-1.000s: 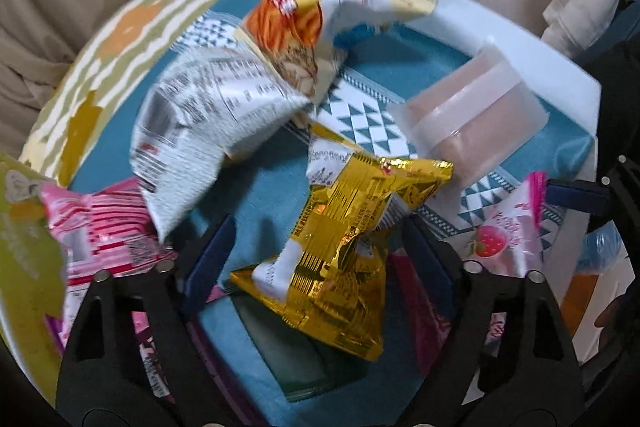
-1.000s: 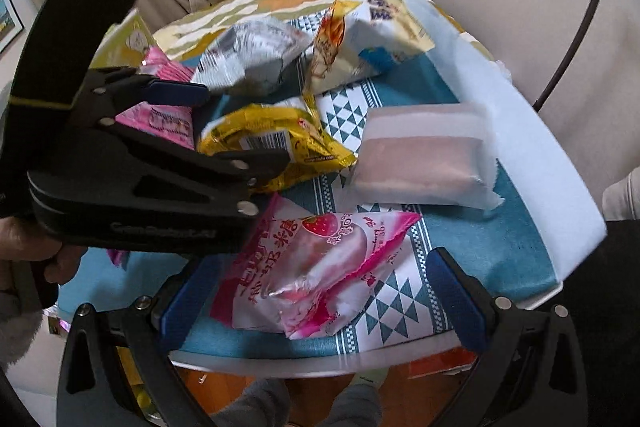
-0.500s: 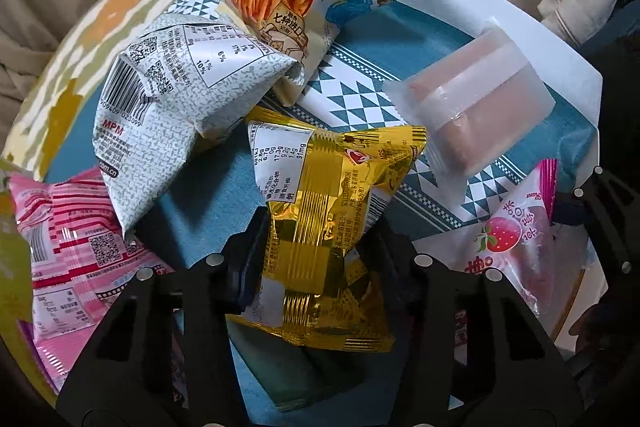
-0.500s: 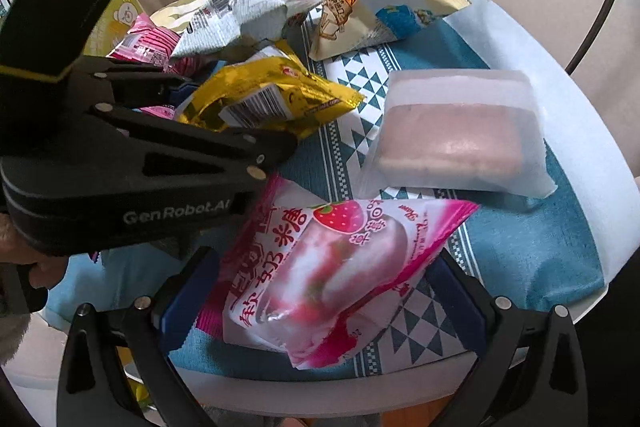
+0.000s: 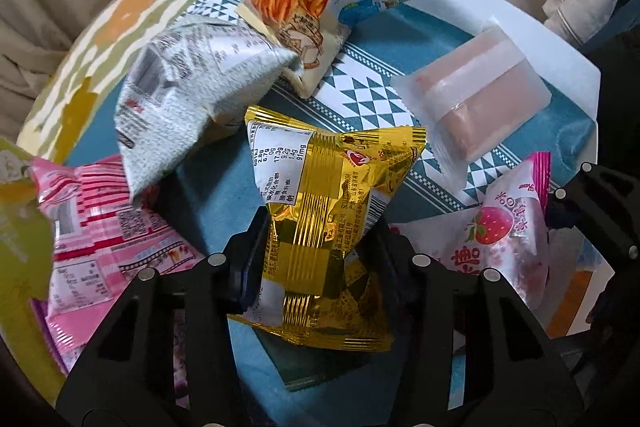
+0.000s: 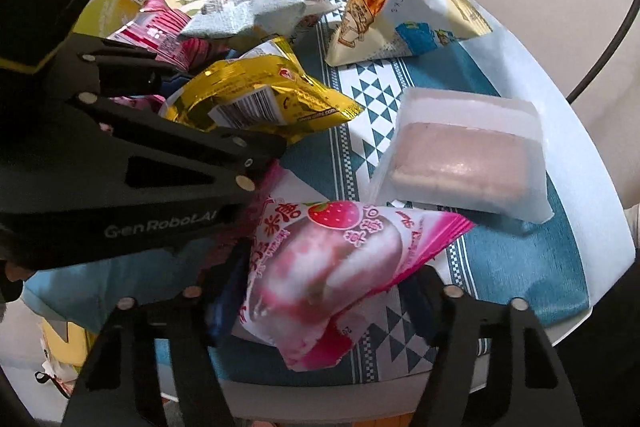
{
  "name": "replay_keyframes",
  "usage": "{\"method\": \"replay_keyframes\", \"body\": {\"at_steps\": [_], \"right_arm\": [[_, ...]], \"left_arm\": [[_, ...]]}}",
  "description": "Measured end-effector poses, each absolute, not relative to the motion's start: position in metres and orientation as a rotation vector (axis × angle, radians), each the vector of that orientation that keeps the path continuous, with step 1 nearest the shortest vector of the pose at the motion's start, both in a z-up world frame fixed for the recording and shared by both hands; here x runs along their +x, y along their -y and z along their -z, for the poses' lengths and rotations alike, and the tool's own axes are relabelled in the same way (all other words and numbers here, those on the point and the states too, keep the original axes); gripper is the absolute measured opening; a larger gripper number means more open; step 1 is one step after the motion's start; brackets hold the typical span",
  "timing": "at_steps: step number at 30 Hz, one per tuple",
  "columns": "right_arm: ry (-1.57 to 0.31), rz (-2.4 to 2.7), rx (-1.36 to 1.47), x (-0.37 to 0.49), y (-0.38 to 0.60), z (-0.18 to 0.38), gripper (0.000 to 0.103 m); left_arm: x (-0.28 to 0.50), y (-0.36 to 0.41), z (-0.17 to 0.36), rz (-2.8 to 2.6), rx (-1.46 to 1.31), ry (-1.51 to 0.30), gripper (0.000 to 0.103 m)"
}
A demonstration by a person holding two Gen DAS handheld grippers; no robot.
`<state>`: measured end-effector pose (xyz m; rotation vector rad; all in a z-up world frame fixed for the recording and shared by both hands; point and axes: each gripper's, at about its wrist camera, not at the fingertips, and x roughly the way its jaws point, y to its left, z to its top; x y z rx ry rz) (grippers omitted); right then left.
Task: Organize snacks
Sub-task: 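Grasp the gold packet with the left gripper while the right grasps the pink strawberry packet, then carry the gold packet over the box with the left gripper while the right carries the strawberry packet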
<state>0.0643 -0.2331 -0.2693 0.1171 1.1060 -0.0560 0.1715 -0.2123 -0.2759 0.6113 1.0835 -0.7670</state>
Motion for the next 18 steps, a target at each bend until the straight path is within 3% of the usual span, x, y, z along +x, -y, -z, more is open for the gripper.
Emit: {"method": "replay_keyframes", "body": {"at_steps": [3,18], "right_arm": [[-1.093,0.050,0.108,0.063,0.236,0.261,0.052],[-0.980,-0.020,0.117,0.039,0.237,0.170,0.051]], "left_arm": [[0.171,0.211,0.267,0.754,0.597,-1.077,0.044],[0.158,0.160,0.168,0.612,0.434,-0.982,0.043]]}}
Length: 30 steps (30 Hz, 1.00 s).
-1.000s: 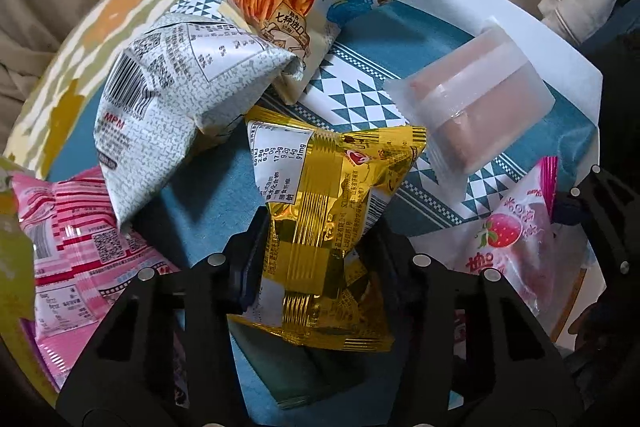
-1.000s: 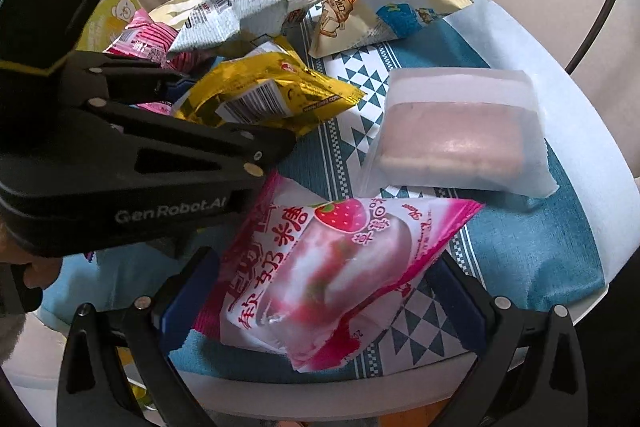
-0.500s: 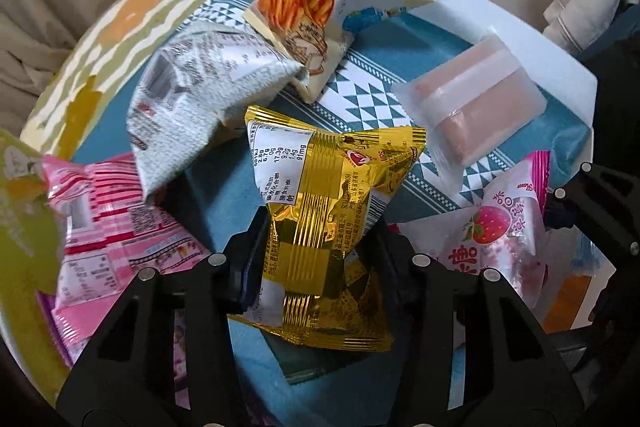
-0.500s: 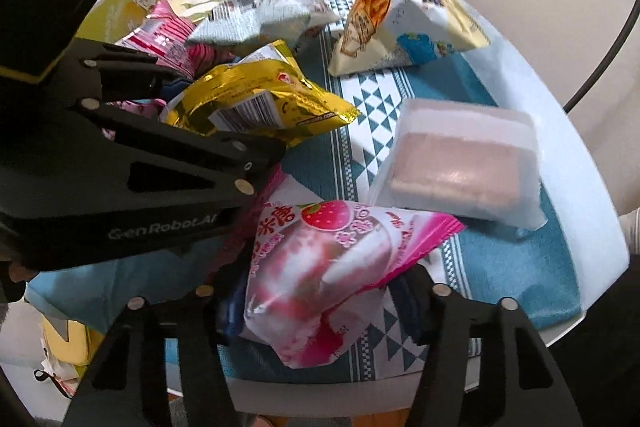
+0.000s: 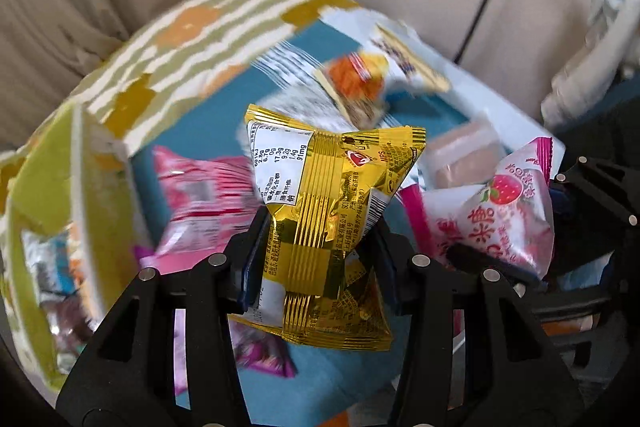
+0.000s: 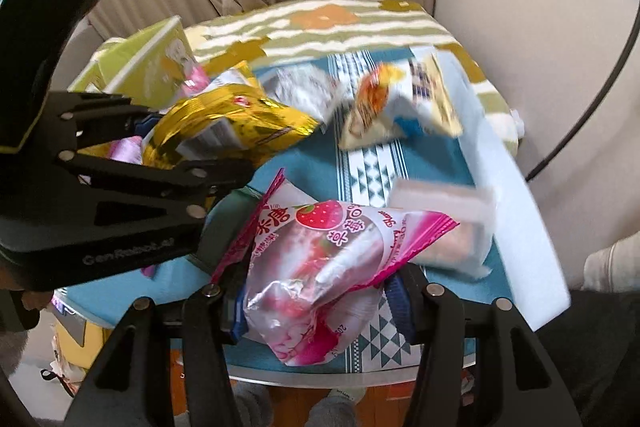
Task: Organize snacks
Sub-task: 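Carry the gold packet over the box with the left gripper while the right carries the strawberry packet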
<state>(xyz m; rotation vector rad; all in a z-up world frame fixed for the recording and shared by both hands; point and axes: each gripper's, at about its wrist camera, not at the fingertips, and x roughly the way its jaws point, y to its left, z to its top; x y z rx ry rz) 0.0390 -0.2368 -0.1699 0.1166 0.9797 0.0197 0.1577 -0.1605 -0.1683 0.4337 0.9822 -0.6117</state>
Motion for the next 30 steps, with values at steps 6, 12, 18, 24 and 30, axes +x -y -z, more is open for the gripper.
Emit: {"method": "replay_keyframes", "body": {"at_steps": [6,12,18,24,30], "right_arm": [[-0.893,-0.078,0.089,0.048,0.229,0.118,0.051],[-0.792,-0.156,0.055,0.081,0.204,0.067,0.051],[-0.735,-0.242,0.046,0.124,0.164,0.039,0.051],[-0.738,-0.320,0.052,0.170,0.117,0.034,0.051],[-0.762,-0.351,0.040,0.215,0.069,0.039,0.051]], "left_arm": [[0.163,0.113,0.116,0.493,0.330,-0.918,0.043],[0.172,0.056,0.075,0.369,0.281,-0.848,0.043],[0.189,-0.007,0.049,0.251,0.229,-0.814,0.043],[0.227,-0.070,0.048,0.182,0.169,-0.836,0.043],[0.280,-0.112,0.065,0.161,0.140,-0.875,0.043]]}}
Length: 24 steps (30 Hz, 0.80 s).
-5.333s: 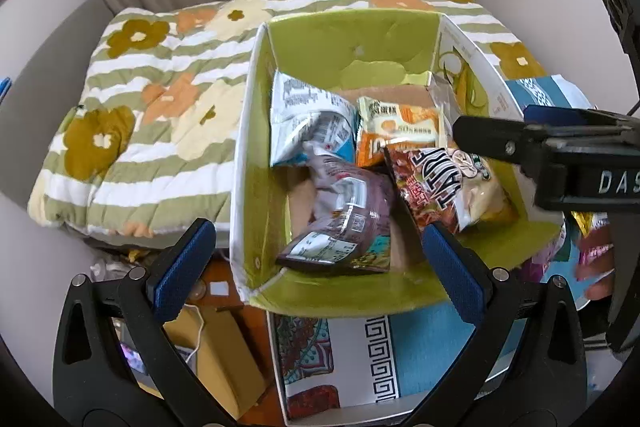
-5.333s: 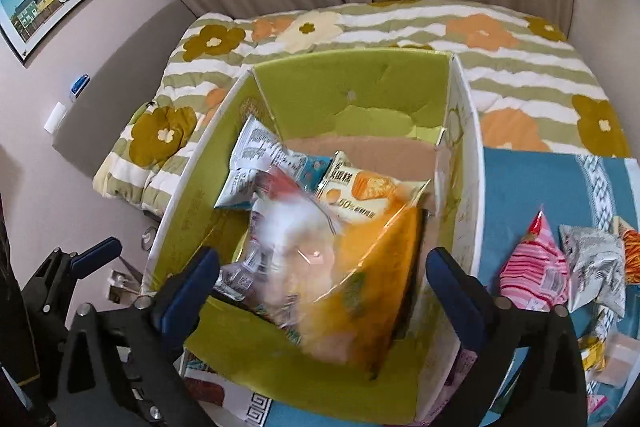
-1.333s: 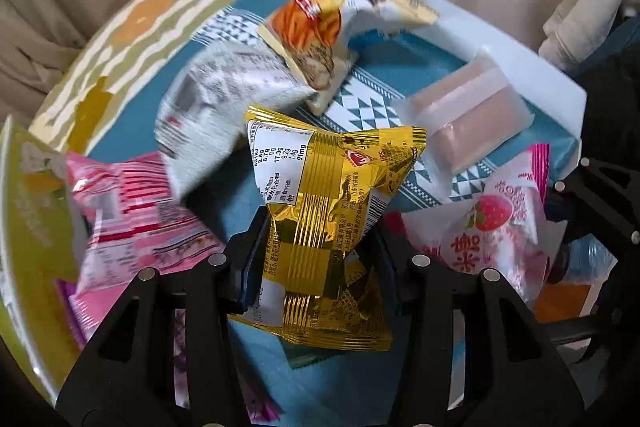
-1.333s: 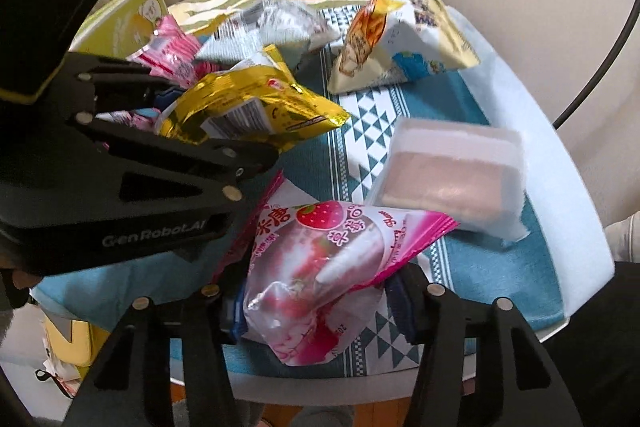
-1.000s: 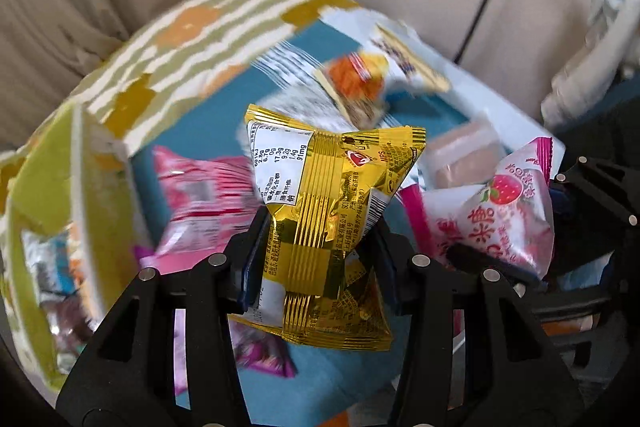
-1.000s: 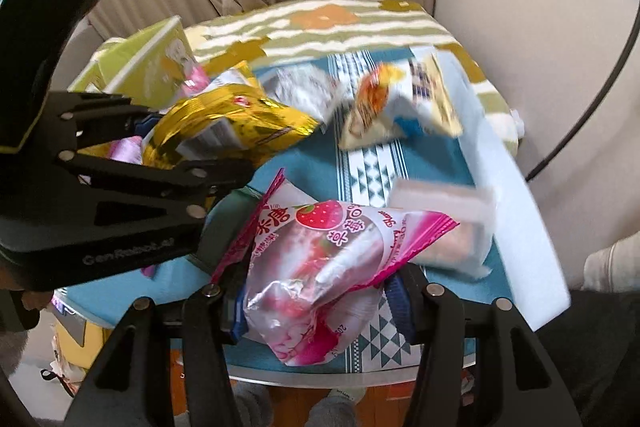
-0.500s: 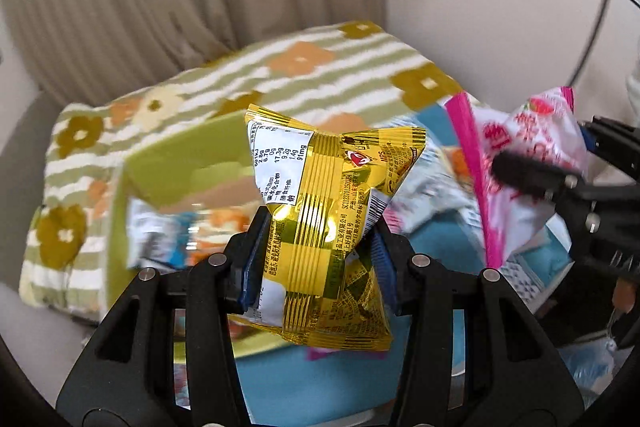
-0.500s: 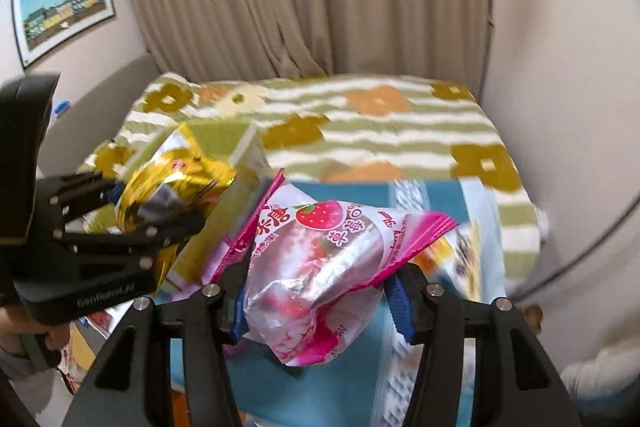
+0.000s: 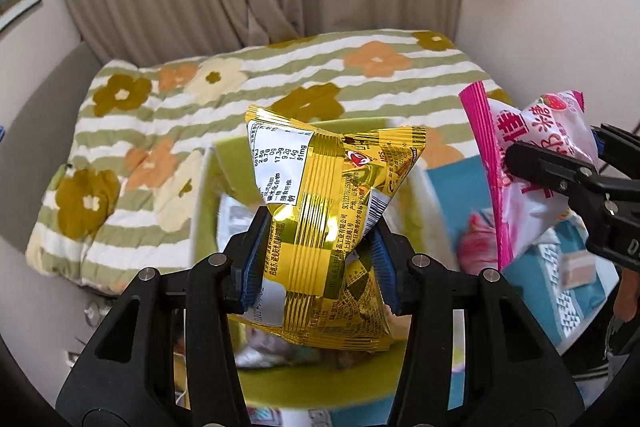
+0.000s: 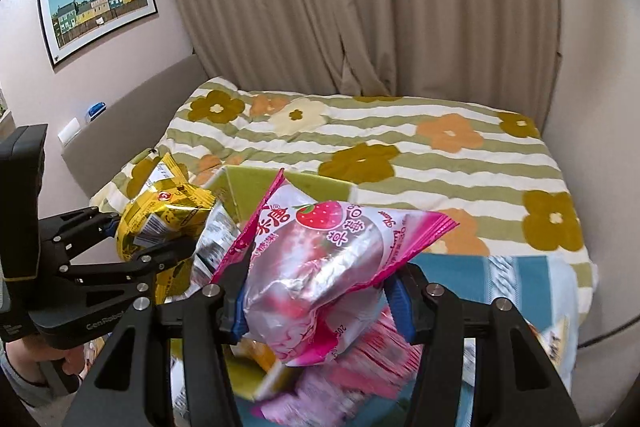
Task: Organize snacks
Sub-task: 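Carry the gold packet over the box with the left gripper while the right carries the strawberry packet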
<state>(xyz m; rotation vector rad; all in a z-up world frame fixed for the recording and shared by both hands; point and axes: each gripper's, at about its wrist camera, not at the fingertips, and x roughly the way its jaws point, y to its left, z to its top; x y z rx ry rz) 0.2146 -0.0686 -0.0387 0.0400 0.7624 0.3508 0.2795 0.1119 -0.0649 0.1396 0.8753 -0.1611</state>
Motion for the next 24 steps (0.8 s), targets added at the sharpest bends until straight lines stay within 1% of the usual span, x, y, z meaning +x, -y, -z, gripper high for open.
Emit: {"method": "replay_keyframes", "body": {"at_steps": [5,12,13,15,16,18,24], "right_arm": [[-0.793,-0.349,0.030,0.251,0.039,0.054,0.051],[-0.833,-0.317,0.040,0.288,0.027,0.076,0.051],[-0.839,-0.311,0.044,0.292,0.027,0.079,0.051],[-0.848,-0.299,0.046,0.298,0.026,0.083,0.051],[-0.854,-0.295,0.048,0.301,0.026,0.086,0.051],[-0.867,-0.288,0.051,0.306,0.025,0.090,0.051],[-0.903,-0.285,0.069,0.314,0.023,0.098,0.051]], "left_arm": [[0.335,-0.139,0.093,0.154,0.114,-0.933,0.043],[0.390,-0.151,0.131,0.166,0.102,-1.005,0.044],[0.398,-0.152,0.137,0.163,0.099,-1.020,0.047],[0.404,-0.153,0.144,0.149,0.105,-1.026,0.073],[0.405,-0.154,0.145,0.142,0.108,-1.022,0.102],[0.402,-0.157,0.145,0.148,0.103,-1.000,0.102],[0.374,-0.173,0.146,0.144,0.054,-1.036,0.102]]}}
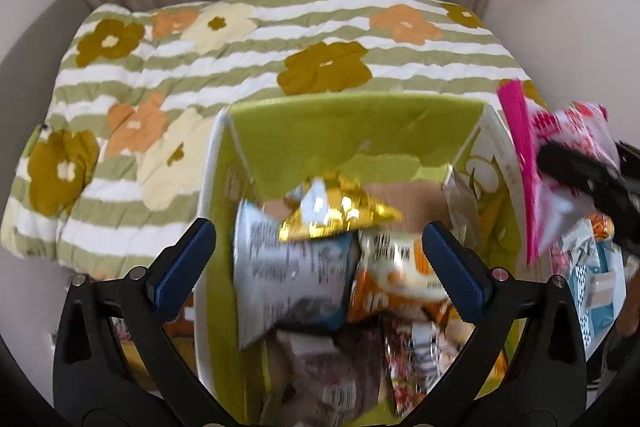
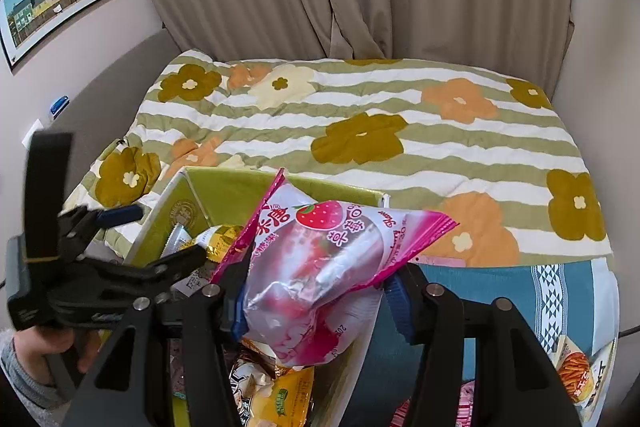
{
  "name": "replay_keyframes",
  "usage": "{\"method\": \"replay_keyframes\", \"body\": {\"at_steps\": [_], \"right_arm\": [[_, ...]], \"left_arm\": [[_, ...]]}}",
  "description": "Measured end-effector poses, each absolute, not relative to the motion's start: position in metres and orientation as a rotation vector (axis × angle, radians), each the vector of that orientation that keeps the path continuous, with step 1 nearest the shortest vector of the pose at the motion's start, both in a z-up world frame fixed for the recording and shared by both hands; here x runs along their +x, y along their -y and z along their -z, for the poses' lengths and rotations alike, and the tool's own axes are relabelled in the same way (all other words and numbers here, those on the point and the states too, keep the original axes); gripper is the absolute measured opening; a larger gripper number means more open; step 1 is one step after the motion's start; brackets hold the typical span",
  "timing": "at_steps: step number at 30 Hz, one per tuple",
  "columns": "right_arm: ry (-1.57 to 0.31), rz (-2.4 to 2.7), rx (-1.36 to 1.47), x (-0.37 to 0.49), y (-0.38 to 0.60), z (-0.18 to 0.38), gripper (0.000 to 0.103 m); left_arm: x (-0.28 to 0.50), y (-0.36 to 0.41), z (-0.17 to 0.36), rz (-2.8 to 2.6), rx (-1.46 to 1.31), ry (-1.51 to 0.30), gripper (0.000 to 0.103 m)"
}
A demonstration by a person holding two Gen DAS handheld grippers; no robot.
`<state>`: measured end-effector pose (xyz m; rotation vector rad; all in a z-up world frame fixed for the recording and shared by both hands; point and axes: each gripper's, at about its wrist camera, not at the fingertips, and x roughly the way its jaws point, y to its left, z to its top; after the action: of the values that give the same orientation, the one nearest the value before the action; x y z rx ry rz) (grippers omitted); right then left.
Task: Organize snacks
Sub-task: 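Carry the gold packet over the box with the left gripper while the right carries the strawberry packet, then release the gold packet into the box with the left gripper while the right releases the strawberry packet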
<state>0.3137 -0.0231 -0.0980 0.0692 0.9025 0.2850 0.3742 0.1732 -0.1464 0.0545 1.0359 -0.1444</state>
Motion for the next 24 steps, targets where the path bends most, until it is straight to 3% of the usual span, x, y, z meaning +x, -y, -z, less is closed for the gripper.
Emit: {"method": "replay_keyframes", "body": {"at_steps": [14,16,17,18,24], "right_arm": [[-0.951,-0.278,0.036,0.350,-0.006,0.106,0.053],[-0.946,-0.283,0.043,0.352,-0.009,0.109,0.066],[-0.937,-0.282,0.044,0.351,-0.009,0.108,0.089],[-0.916,-0.282,0.043,0.349,-0.010,0.108,0.103],[-0.890,-0.283,0.004,0.339,-0.014,0.110,0.103]], "left_arm": [[0.335,-0.191,0.139,0.108,0.061,-1.002,0.102],[0.335,-0.194,0.140,0.096,0.062,-1.000,0.102],[0.335,-0.194,0.140,0.094,0.062,-1.000,0.102],[0.335,-0.195,0.141,0.093,0.061,-1.002,0.102],[0.330,-0.195,0.145,0.103,0.062,-1.012,0.102]]}}
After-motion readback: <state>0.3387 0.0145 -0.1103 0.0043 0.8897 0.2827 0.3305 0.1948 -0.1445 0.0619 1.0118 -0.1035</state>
